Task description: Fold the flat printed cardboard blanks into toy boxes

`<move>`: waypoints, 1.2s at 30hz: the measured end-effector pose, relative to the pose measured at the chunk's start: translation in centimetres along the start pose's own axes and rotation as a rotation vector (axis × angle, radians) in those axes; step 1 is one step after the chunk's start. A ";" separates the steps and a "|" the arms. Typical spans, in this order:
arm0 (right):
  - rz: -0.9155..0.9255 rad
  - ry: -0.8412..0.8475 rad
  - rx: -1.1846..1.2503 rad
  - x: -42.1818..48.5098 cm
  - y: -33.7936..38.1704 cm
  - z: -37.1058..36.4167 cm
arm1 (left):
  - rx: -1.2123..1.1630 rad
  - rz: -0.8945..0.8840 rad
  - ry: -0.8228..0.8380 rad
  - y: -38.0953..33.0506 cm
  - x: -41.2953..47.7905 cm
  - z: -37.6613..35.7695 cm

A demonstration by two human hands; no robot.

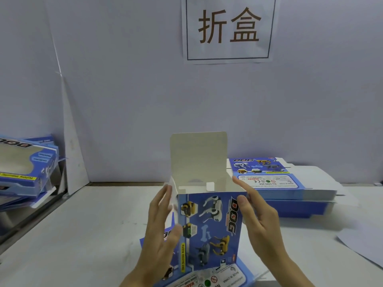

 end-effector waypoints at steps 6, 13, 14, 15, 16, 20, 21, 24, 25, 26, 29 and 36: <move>0.077 -0.078 -0.107 4.8 5.8 2.2 | -0.141 0.373 0.212 4.2 -1.7 -1.9; -0.016 0.296 -0.340 12.3 8.9 -4.5 | -0.116 0.468 0.190 6.0 -2.6 -1.8; -0.060 0.295 -0.364 13.4 8.3 -4.9 | -0.114 0.469 0.188 6.1 -2.6 -1.8; -0.153 0.318 -0.361 14.4 7.0 -5.1 | -0.112 0.472 0.189 6.2 -2.6 -1.7; -0.299 0.360 -0.323 15.0 5.2 -5.4 | -0.112 0.474 0.191 6.2 -2.5 -1.8; -0.825 0.563 -0.643 13.6 -3.3 -6.2 | -0.104 0.461 0.191 5.7 -2.5 -1.7; -0.849 0.645 -0.894 12.8 -4.6 -6.0 | -0.105 0.464 0.194 5.7 -2.6 -1.7; -0.836 0.659 -1.183 12.3 -6.1 -4.8 | -0.086 0.461 0.210 6.1 -2.5 -1.8; -0.845 0.643 -1.134 12.2 -6.0 -4.5 | -0.081 0.459 0.212 6.2 -2.5 -1.9; -0.826 0.636 -1.106 12.1 -5.7 -4.4 | -0.080 0.459 0.208 6.4 -2.5 -1.9; -0.679 0.619 -0.890 13.0 -4.2 -5.2 | -0.096 0.469 0.199 6.6 -2.7 -1.8; -0.426 0.596 -0.140 14.8 3.7 -6.7 | -0.129 0.478 0.212 6.9 -2.8 -1.9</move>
Point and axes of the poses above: each hand's wrist, its own x-axis towards the middle knuckle, its own z-axis out of the back of the hand, y = z × x, the point moved 9 cm from there along x, towards the middle knuckle, and after that the axes turned 11 degrees about -z, right-handed, at the moved point
